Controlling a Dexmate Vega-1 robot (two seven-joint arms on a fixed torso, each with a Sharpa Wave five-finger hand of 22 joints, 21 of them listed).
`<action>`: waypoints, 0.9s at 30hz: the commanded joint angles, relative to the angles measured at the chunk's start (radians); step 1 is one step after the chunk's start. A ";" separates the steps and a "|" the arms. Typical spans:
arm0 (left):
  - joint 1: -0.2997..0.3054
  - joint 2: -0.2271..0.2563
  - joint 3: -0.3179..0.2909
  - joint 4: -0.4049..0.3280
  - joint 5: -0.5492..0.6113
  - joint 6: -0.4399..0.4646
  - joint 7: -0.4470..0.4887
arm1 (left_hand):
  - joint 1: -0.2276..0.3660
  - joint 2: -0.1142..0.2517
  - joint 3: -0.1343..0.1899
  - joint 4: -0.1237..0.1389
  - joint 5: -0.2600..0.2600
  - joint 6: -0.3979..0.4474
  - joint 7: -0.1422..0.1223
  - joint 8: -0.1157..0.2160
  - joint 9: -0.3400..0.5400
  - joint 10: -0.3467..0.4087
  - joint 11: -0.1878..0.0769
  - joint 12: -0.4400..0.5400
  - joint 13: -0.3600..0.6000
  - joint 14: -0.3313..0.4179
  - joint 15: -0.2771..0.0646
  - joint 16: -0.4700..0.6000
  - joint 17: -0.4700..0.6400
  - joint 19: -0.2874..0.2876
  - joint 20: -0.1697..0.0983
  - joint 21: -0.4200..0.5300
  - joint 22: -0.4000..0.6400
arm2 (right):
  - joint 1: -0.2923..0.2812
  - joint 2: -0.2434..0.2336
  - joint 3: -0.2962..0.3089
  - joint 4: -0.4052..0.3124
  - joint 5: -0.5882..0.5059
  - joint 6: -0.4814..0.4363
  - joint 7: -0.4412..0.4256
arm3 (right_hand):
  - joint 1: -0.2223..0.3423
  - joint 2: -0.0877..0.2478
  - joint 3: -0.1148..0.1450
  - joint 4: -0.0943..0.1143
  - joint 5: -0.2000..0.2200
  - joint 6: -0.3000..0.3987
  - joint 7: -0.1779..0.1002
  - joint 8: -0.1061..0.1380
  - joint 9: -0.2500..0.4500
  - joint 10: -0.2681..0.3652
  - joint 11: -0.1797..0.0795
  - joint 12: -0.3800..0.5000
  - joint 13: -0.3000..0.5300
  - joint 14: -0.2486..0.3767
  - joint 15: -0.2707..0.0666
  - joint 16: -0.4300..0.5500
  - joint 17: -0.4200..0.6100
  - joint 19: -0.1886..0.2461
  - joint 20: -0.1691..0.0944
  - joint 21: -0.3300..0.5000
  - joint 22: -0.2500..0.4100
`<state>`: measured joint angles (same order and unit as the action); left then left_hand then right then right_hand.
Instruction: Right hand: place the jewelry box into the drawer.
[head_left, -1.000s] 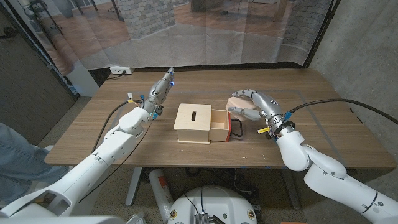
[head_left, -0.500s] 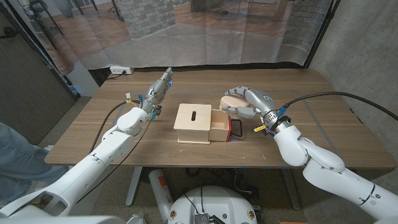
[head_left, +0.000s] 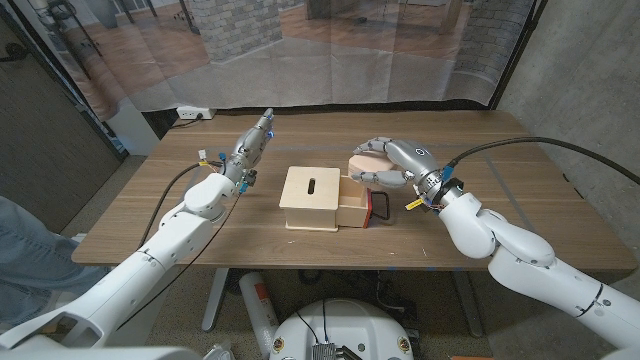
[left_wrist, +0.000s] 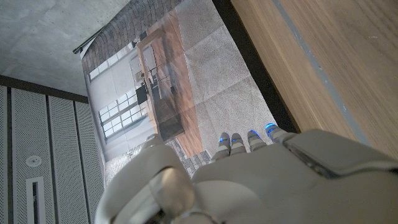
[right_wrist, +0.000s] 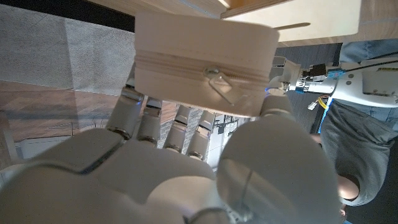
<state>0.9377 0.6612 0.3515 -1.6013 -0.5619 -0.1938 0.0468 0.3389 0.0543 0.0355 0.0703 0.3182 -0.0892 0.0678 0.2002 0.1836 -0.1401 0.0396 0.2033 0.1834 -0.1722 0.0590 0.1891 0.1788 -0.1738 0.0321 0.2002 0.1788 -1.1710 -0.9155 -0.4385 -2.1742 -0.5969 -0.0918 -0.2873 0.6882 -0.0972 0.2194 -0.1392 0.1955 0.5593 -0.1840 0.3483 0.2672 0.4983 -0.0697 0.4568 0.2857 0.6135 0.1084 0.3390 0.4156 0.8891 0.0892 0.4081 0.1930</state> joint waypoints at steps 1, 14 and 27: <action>0.027 0.015 -0.016 -0.031 0.000 0.012 0.028 | 0.009 0.000 -0.005 0.002 -0.002 -0.003 -0.001 -0.002 0.006 -0.002 0.004 0.001 0.004 -0.044 0.003 -0.001 0.004 -0.116 0.002 0.003 0.005 | 0.035 -0.022 -0.012 0.015 -0.069 0.027 0.042 | 0.195 0.189 0.000 0.004 -0.004 0.012 0.000 0.003 0.001 0.012 -0.004 0.005 0.006 0.172 -0.304 -0.001 0.006 0.206 -0.239 0.000 0.004; 0.039 0.031 -0.024 -0.061 0.006 0.033 0.043 | 0.010 0.001 -0.006 0.001 -0.003 -0.004 -0.001 -0.002 0.006 -0.002 0.006 0.001 0.004 -0.043 0.003 -0.001 0.004 -0.116 0.003 0.003 0.005 | 0.037 -0.063 0.008 -0.001 -0.113 0.067 0.075 | 0.196 0.189 0.000 0.004 -0.005 0.027 -0.010 0.006 0.002 0.006 -0.007 0.004 0.007 0.168 -0.308 -0.007 0.012 0.200 -0.244 -0.002 0.004; 0.044 0.035 -0.030 -0.078 0.011 0.038 0.054 | 0.012 0.002 -0.007 0.001 -0.003 -0.004 0.000 -0.002 0.006 -0.003 0.007 0.000 0.004 -0.044 0.003 -0.001 0.004 -0.117 0.003 0.003 0.005 | 0.057 -0.074 0.003 -0.023 -0.162 0.094 0.139 | 0.197 0.191 0.001 0.005 -0.005 0.034 -0.011 0.005 0.002 0.007 -0.014 0.005 0.008 0.169 -0.309 -0.012 0.018 0.200 -0.243 -0.001 0.005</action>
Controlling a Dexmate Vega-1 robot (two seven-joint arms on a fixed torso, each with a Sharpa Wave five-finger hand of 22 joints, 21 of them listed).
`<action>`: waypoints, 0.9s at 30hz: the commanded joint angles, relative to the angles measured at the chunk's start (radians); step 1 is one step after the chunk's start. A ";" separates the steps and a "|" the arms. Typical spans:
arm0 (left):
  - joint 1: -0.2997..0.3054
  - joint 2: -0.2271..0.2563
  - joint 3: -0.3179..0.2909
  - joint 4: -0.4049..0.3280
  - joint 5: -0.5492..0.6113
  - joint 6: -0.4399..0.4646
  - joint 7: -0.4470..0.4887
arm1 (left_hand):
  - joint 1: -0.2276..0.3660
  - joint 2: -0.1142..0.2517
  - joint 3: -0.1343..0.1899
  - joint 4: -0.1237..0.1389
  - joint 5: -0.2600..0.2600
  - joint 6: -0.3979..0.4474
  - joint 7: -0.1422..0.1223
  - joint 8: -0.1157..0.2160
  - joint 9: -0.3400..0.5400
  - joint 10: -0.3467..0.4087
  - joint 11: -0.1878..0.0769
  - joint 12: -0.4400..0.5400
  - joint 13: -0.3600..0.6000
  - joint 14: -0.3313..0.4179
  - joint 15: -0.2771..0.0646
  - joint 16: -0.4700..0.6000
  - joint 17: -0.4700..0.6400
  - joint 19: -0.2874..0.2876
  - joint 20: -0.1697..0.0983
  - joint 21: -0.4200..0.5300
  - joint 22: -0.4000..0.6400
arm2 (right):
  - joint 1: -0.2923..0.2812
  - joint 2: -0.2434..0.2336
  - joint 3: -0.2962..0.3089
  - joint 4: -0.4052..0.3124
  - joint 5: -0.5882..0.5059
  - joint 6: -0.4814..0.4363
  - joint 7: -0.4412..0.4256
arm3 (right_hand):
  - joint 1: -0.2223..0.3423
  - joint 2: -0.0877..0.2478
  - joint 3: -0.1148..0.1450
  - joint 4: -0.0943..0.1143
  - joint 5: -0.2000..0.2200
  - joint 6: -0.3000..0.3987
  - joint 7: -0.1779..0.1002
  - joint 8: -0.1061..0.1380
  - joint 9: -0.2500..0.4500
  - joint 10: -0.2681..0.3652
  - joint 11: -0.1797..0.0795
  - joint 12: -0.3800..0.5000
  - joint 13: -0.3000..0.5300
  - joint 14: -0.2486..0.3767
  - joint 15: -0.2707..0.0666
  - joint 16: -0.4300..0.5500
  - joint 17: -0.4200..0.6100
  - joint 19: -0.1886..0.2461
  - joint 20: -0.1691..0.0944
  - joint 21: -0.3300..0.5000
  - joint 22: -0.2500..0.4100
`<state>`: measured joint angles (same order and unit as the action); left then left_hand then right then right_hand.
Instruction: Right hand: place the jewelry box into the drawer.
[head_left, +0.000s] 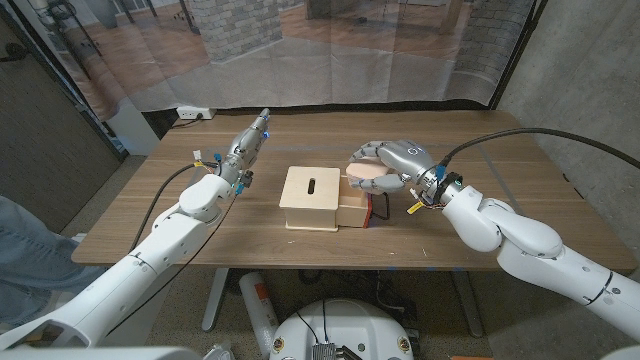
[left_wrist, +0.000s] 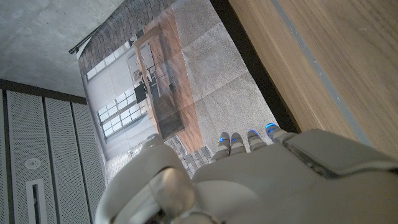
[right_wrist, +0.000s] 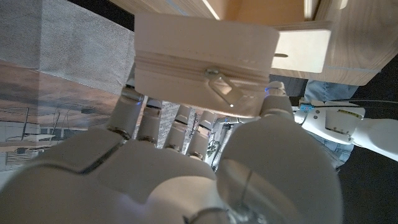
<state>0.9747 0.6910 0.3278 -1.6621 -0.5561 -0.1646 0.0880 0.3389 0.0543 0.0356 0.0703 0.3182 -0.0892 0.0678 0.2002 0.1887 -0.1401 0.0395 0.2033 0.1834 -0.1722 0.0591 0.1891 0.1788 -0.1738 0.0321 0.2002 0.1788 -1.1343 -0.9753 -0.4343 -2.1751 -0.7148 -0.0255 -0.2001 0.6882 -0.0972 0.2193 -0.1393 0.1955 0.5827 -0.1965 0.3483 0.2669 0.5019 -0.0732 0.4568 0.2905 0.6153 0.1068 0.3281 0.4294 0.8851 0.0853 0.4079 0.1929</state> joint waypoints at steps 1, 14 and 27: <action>0.007 0.005 -0.006 -0.017 0.003 0.009 0.010 | 0.012 0.002 -0.007 0.001 -0.004 -0.004 -0.001 -0.002 0.001 -0.002 0.007 0.001 0.004 -0.045 0.002 -0.001 0.004 -0.117 0.003 0.003 0.005 | 0.027 -0.011 -0.003 -0.020 -0.041 0.037 0.057 | 0.196 0.191 0.001 0.006 -0.005 0.011 0.002 0.005 0.002 0.003 -0.008 0.005 0.004 0.167 -0.308 -0.001 0.005 0.204 -0.239 -0.001 0.005; 0.018 0.006 -0.008 -0.033 0.012 0.008 0.024 | 0.014 0.003 -0.008 0.000 -0.004 -0.004 0.000 -0.002 0.001 -0.003 0.006 0.001 0.004 -0.044 0.001 -0.001 0.004 -0.117 0.003 0.003 0.005 | 0.077 -0.004 -0.021 0.003 -0.065 0.100 0.109 | 0.197 0.191 0.001 0.006 -0.006 0.021 0.001 0.006 0.003 0.003 -0.010 0.005 0.005 0.169 -0.310 -0.005 0.010 0.204 -0.240 0.000 0.005; 0.033 0.009 -0.008 -0.054 0.017 0.017 0.037 | 0.016 0.004 -0.009 -0.001 -0.005 -0.003 0.000 -0.001 0.001 -0.003 0.006 0.001 0.004 -0.044 0.002 -0.001 0.004 -0.117 0.002 0.003 0.005 | 0.113 -0.009 -0.042 0.033 -0.099 0.154 0.151 | 0.198 0.191 0.001 0.006 -0.006 0.022 -0.001 0.004 0.004 0.001 -0.015 0.005 0.006 0.170 -0.314 -0.010 0.015 0.203 -0.241 0.000 0.005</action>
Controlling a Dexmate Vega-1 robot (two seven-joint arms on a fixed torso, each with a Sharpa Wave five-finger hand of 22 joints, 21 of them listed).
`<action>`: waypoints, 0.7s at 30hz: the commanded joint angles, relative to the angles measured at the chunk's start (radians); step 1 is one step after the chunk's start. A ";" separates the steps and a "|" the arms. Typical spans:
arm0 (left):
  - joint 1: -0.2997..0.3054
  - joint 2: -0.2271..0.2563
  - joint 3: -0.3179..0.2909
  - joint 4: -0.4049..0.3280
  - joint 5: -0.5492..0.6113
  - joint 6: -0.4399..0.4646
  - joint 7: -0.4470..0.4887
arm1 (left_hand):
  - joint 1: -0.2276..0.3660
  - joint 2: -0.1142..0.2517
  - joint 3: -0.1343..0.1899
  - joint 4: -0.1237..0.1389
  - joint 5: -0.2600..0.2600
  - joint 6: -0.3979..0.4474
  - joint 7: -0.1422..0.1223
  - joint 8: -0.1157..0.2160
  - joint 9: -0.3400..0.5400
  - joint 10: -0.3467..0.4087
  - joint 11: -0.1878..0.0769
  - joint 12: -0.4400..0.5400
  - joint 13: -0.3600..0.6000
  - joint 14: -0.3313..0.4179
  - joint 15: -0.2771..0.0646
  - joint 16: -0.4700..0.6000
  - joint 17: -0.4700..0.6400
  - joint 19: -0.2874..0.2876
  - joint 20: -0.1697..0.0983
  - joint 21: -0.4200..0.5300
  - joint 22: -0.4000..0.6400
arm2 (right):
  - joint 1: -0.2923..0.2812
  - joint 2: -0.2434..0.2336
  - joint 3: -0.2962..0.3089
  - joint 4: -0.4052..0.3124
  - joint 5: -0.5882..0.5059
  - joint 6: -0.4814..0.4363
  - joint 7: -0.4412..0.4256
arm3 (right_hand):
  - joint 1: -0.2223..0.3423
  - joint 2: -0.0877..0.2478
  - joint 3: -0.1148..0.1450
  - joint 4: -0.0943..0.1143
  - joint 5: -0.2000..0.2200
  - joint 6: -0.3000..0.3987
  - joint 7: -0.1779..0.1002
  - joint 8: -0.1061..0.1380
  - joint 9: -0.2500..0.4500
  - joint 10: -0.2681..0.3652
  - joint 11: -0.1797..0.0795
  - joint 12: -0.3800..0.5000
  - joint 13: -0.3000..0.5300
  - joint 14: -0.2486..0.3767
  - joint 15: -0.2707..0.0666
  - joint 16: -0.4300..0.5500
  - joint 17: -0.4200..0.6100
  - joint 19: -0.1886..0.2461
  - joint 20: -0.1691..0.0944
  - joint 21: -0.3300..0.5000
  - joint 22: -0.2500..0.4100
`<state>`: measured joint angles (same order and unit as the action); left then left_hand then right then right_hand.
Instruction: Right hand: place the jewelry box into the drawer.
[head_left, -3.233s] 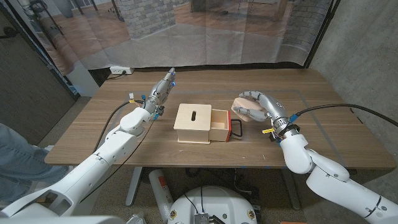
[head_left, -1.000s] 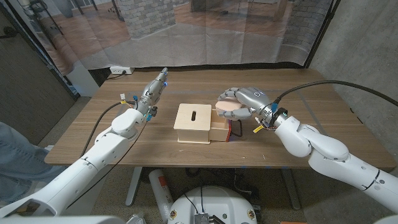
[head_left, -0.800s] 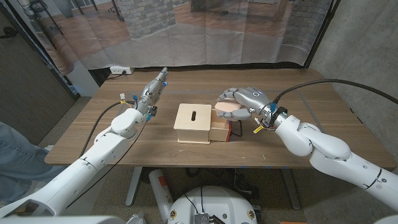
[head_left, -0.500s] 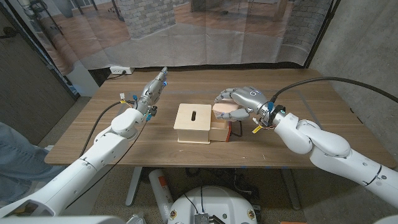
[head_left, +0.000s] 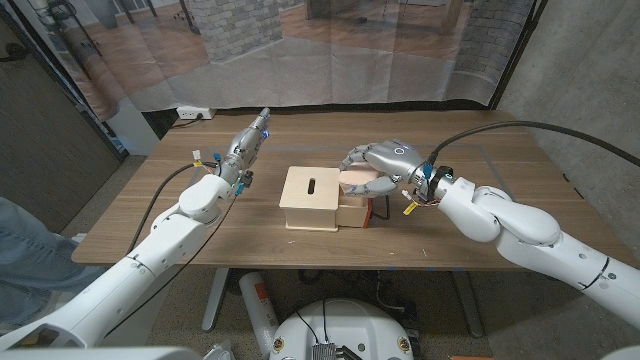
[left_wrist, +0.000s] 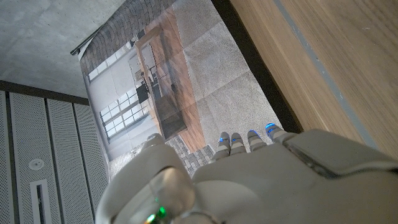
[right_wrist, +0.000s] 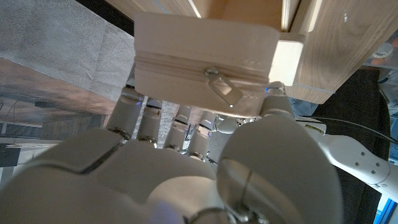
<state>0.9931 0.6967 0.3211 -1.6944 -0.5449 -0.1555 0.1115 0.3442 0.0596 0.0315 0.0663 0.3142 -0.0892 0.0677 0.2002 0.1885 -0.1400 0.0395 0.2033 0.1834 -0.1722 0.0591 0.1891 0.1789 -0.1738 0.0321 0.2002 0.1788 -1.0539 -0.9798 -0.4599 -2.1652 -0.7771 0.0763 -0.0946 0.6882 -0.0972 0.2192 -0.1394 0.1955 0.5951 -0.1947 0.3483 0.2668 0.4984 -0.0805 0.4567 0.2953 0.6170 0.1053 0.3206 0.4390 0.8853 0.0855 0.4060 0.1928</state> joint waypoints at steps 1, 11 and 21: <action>0.017 0.004 -0.002 -0.024 0.007 0.010 0.016 | 0.011 -0.001 -0.005 0.003 -0.001 -0.003 0.000 -0.001 0.002 -0.003 0.006 0.001 0.004 -0.044 0.002 -0.001 0.004 -0.117 0.003 0.003 0.005 | 0.035 -0.006 -0.018 0.025 -0.041 0.056 0.046 | 0.198 0.191 0.001 0.006 -0.006 0.011 -0.003 0.004 0.004 0.003 -0.010 0.005 0.001 0.169 -0.313 -0.002 0.006 0.203 -0.242 0.002 0.005; 0.039 0.011 -0.012 -0.039 0.005 0.013 0.028 | 0.013 -0.001 -0.006 0.003 -0.002 -0.001 0.000 0.000 0.002 -0.002 0.004 0.001 0.004 -0.044 0.001 -0.001 0.004 -0.117 0.004 0.003 0.005 | 0.058 -0.013 -0.033 0.041 -0.084 0.090 0.071 | 0.198 0.191 0.001 0.007 -0.006 0.013 -0.006 0.003 0.005 0.004 -0.014 0.005 0.002 0.160 -0.314 -0.009 0.009 0.197 -0.243 0.000 0.005; 0.051 0.018 -0.019 -0.049 0.005 0.018 0.036 | 0.014 0.000 -0.007 0.002 -0.003 0.002 0.001 0.000 0.001 0.000 0.002 0.002 0.004 -0.043 0.001 0.000 0.004 -0.117 0.004 0.003 0.005 | 0.062 -0.013 -0.039 0.053 -0.113 0.094 0.080 | 0.196 0.191 0.000 0.008 -0.005 0.020 -0.009 0.004 0.005 0.006 -0.017 0.006 0.003 0.160 -0.315 -0.013 0.014 0.192 -0.241 -0.001 0.005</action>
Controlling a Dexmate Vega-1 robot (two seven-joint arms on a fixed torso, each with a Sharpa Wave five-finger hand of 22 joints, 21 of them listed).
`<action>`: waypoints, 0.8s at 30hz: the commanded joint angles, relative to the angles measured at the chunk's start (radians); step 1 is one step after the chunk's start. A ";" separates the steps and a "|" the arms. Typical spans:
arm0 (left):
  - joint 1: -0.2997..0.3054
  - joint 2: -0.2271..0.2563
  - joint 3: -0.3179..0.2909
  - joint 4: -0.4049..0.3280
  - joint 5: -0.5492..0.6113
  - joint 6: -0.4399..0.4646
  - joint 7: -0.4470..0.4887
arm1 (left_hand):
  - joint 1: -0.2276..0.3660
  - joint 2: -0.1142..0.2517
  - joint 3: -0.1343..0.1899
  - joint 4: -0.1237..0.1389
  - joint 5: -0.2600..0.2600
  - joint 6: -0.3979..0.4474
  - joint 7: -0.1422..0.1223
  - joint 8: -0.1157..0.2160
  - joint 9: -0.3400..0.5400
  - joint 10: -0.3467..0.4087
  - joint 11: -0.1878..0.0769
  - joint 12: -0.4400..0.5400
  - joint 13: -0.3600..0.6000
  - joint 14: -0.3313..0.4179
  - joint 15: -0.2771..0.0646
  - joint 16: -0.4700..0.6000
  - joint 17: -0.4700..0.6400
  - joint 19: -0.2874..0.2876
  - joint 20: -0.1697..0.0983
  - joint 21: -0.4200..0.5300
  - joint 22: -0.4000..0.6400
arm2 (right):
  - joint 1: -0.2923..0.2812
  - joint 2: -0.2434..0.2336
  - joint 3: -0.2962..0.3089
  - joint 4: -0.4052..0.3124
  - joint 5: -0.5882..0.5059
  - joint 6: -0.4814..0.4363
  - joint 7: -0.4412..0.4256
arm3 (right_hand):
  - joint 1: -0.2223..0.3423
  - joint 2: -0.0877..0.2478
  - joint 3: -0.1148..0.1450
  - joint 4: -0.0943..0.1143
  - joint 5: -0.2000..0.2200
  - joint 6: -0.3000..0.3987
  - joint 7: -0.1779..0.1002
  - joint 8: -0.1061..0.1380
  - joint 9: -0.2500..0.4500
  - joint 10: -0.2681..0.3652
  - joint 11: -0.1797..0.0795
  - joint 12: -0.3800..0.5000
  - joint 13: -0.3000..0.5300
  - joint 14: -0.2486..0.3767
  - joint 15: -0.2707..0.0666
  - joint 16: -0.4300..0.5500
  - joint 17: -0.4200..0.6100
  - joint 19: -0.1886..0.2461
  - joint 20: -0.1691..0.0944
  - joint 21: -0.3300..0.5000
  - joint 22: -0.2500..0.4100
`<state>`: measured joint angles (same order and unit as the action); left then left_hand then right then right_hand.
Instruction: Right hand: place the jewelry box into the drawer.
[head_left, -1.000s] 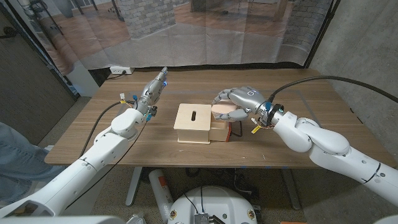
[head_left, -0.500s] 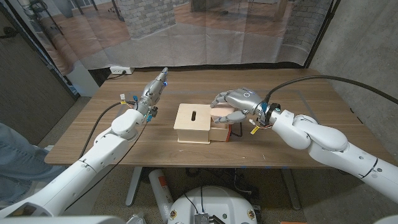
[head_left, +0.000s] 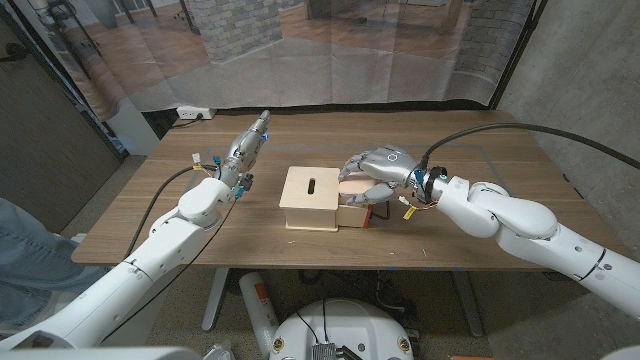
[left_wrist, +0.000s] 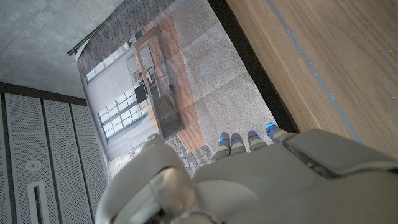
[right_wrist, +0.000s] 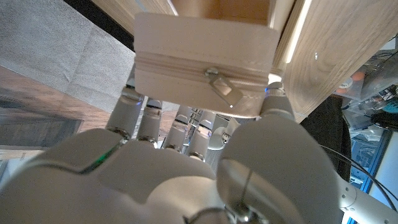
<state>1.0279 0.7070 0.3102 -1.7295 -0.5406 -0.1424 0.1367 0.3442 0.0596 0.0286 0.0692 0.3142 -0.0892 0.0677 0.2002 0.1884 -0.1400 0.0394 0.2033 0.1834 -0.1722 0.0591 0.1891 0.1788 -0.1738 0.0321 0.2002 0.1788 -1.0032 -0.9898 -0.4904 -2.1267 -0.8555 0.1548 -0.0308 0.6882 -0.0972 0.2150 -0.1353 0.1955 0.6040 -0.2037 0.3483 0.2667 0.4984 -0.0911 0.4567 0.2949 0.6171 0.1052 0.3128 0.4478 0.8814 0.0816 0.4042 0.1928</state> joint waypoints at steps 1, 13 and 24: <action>0.017 0.008 -0.008 -0.015 0.001 0.006 0.011 | 0.014 0.000 -0.004 -0.001 -0.003 0.002 0.001 0.000 0.002 -0.001 0.002 0.001 0.004 -0.042 0.001 0.000 0.004 -0.117 0.004 0.003 0.005 | 0.011 -0.004 -0.008 0.015 -0.036 0.015 0.018 | 0.196 0.191 0.004 0.004 -0.005 0.012 0.000 0.004 0.005 0.007 -0.005 0.007 0.003 0.161 -0.315 -0.005 0.005 0.196 -0.237 0.001 0.006; 0.020 0.009 -0.005 -0.026 0.005 0.017 0.015 | 0.016 0.000 -0.006 -0.001 -0.004 0.004 0.000 0.001 0.001 0.000 0.002 0.002 0.004 -0.042 0.000 0.000 0.004 -0.118 0.004 0.003 0.005 | 0.025 0.004 -0.018 0.027 -0.052 0.017 0.032 | 0.193 0.191 0.003 0.006 -0.005 0.014 -0.003 0.002 0.006 0.004 -0.009 0.005 0.004 0.158 -0.316 -0.010 0.009 0.193 -0.237 0.000 0.006; 0.026 0.012 -0.009 -0.038 0.009 0.019 0.023 | 0.017 0.001 -0.007 -0.001 -0.004 0.006 -0.001 0.001 0.001 0.001 0.003 0.002 0.004 -0.041 0.001 0.000 0.004 -0.117 0.004 0.003 0.005 | 0.025 0.003 -0.020 0.022 -0.060 0.009 0.041 | 0.118 0.148 -0.038 0.034 -0.008 -0.091 -0.011 -0.068 -0.012 -0.064 0.007 -0.035 -0.002 0.034 -0.248 -0.092 -0.022 0.120 -0.169 -0.033 0.003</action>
<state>1.0485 0.7172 0.3039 -1.7576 -0.5356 -0.1263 0.1539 0.3481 0.0635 0.0255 0.0660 0.3105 -0.0892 0.0677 0.2002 0.1883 -0.1400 0.0394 0.2033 0.1834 -0.1722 0.0591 0.1891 0.1788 -0.1738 0.0321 0.2002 0.1788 -0.9778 -0.9869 -0.5089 -2.1021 -0.9032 0.1709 0.0065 0.6877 -0.0968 0.1913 -0.1116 0.1877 0.5455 -0.2145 0.3019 0.2582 0.4630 -0.0959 0.4406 0.2949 0.5885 0.0518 0.2492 0.4413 0.8563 0.0566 0.3819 0.1928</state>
